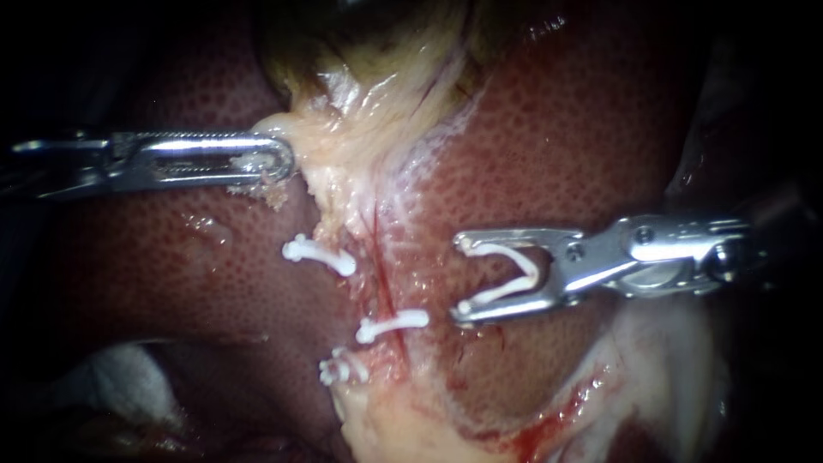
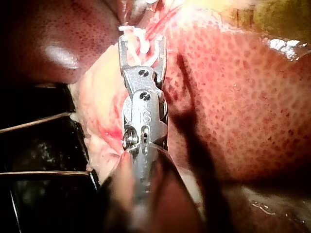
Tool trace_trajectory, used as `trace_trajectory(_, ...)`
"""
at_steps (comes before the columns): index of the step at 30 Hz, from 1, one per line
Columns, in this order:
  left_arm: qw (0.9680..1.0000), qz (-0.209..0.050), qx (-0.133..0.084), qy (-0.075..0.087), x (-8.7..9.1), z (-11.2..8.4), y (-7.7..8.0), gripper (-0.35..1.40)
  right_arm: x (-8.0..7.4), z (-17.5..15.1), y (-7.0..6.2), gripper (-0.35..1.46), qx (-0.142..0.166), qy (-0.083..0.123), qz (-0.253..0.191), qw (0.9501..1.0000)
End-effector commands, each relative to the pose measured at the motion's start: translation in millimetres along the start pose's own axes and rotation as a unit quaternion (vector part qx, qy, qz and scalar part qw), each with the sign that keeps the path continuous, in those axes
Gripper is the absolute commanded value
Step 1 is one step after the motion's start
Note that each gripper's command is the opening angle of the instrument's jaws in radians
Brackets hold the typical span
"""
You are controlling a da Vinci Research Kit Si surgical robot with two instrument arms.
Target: Clipping second clip right tube
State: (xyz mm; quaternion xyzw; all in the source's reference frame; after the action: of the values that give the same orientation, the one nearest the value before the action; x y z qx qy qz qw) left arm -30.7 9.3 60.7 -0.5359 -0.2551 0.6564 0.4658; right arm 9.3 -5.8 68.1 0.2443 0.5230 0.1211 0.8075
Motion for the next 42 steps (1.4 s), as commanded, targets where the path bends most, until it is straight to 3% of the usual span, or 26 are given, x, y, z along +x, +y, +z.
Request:
trace_trajectory(1, 1.0000, 0.000, 0.000, 0.000, 0.0, 0.0, 0.1, -0.35, -0.7, 0.9, 0.3, 0.50, 0.001, -0.004, 0.006, 1.0000)
trace_trajectory(8, 1.0000, 0.000, 0.001, 0.000, -0.2, 0.1, 0.7, -0.35, -4.1, 5.6, 2.1, 0.50, 0.015, -0.016, 0.034, 0.9992)
trace_trajectory(14, 1.0000, 0.001, 0.000, 0.000, -0.3, 0.1, 0.8, -0.35, -5.8, 8.8, 2.9, 0.50, 0.024, -0.022, 0.054, 0.9980)
trace_trajectory(19, 1.0000, 0.001, -0.001, -0.001, -0.4, 0.2, 0.8, -0.35, -5.8, 10.1, 2.9, 0.50, 0.033, -0.023, 0.067, 0.9970)
trace_trajectory(30, 1.0000, 0.002, -0.002, -0.001, -0.6, 0.6, 0.8, -0.35, -5.4, 11.7, 2.9, 0.49, 0.080, 0.009, 0.092, 0.9925)
trace_trajectory(34, 1.0000, 0.002, -0.002, -0.001, -0.6, 0.6, 0.8, -0.35, -5.3, 11.8, 2.8, 0.46, 0.090, 0.011, 0.099, 0.9909)
trace_trajectory(42, 1.0000, 0.002, -0.001, -0.001, -0.8, 0.7, 0.8, -0.35, -5.6, 11.6, 3.3, 0.33, 0.083, 0.011, 0.116, 0.9897)
